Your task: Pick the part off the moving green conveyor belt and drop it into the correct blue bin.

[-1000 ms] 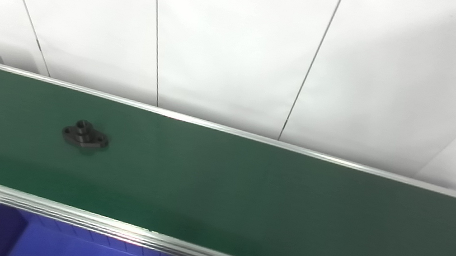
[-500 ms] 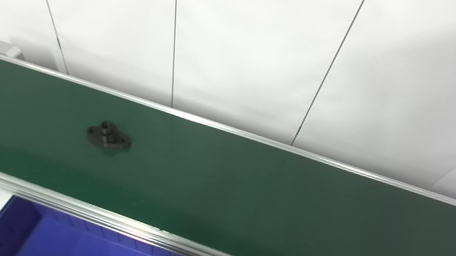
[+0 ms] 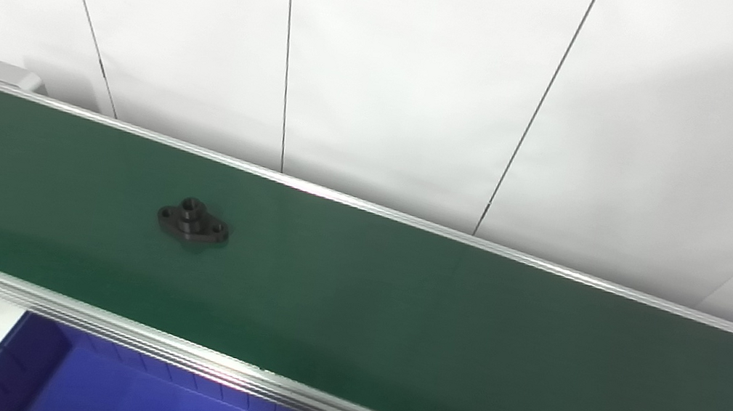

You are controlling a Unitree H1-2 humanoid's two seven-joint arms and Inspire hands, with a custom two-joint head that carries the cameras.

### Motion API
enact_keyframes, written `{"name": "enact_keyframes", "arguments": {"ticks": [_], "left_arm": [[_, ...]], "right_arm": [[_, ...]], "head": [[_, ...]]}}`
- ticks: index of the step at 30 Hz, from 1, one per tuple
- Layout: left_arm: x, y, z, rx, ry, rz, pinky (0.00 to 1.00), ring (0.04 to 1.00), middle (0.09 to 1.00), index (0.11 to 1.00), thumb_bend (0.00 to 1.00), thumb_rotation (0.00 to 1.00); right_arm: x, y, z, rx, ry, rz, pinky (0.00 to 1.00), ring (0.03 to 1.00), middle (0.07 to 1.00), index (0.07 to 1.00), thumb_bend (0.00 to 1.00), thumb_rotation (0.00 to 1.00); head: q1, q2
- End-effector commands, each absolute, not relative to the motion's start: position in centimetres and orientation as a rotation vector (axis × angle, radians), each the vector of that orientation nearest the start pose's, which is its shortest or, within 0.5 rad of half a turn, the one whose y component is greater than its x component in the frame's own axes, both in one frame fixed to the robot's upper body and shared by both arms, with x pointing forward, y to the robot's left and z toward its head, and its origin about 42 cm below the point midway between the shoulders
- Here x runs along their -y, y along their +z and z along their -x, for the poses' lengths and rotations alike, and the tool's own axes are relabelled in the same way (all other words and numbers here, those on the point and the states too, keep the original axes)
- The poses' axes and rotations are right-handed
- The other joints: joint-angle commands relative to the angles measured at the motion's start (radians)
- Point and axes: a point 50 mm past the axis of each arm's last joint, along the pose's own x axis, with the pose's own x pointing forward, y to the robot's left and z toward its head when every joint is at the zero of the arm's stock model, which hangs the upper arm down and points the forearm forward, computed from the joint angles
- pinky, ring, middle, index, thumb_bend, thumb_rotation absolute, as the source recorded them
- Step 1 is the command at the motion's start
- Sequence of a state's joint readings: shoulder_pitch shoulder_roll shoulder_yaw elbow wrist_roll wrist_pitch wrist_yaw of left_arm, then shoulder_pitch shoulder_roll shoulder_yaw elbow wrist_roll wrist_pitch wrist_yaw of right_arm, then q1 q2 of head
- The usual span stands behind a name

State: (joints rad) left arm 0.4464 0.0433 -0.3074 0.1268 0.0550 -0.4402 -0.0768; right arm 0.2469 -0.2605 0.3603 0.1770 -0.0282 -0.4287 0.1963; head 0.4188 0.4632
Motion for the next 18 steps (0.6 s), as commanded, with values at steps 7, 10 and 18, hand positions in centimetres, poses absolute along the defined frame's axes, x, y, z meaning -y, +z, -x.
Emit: {"name": "enact_keyframes", "arguments": {"ticks": [7, 10, 18], "left_arm": [[-16.0, 1.7, -9.9, -0.061, -0.283, 0.004, 0.68, 0.756, 0.761, 0.737, 0.92, 0.77], [-16.0, 1.7, -9.7, -0.064, -0.284, 0.008, 0.69, 0.758, 0.763, 0.741, 0.92, 0.77], [-15.9, 1.8, -9.7, -0.061, -0.285, 0.014, 0.68, 0.759, 0.766, 0.740, 0.92, 0.76]], "right_arm": [[20.9, 5.1, -15.0, 0.104, 0.594, 0.117, 0.60, 0.751, 0.802, 0.781, 0.80, 0.74], [21.0, 6.2, -14.7, 0.145, 0.608, 0.064, 0.61, 0.753, 0.798, 0.778, 0.79, 0.71], [21.4, 9.3, -14.2, 0.320, 0.620, -0.047, 0.67, 0.791, 0.821, 0.807, 0.79, 0.71]], "head": [[-0.009, 0.012], [-0.012, 0.014], [-0.017, 0.020]]}}
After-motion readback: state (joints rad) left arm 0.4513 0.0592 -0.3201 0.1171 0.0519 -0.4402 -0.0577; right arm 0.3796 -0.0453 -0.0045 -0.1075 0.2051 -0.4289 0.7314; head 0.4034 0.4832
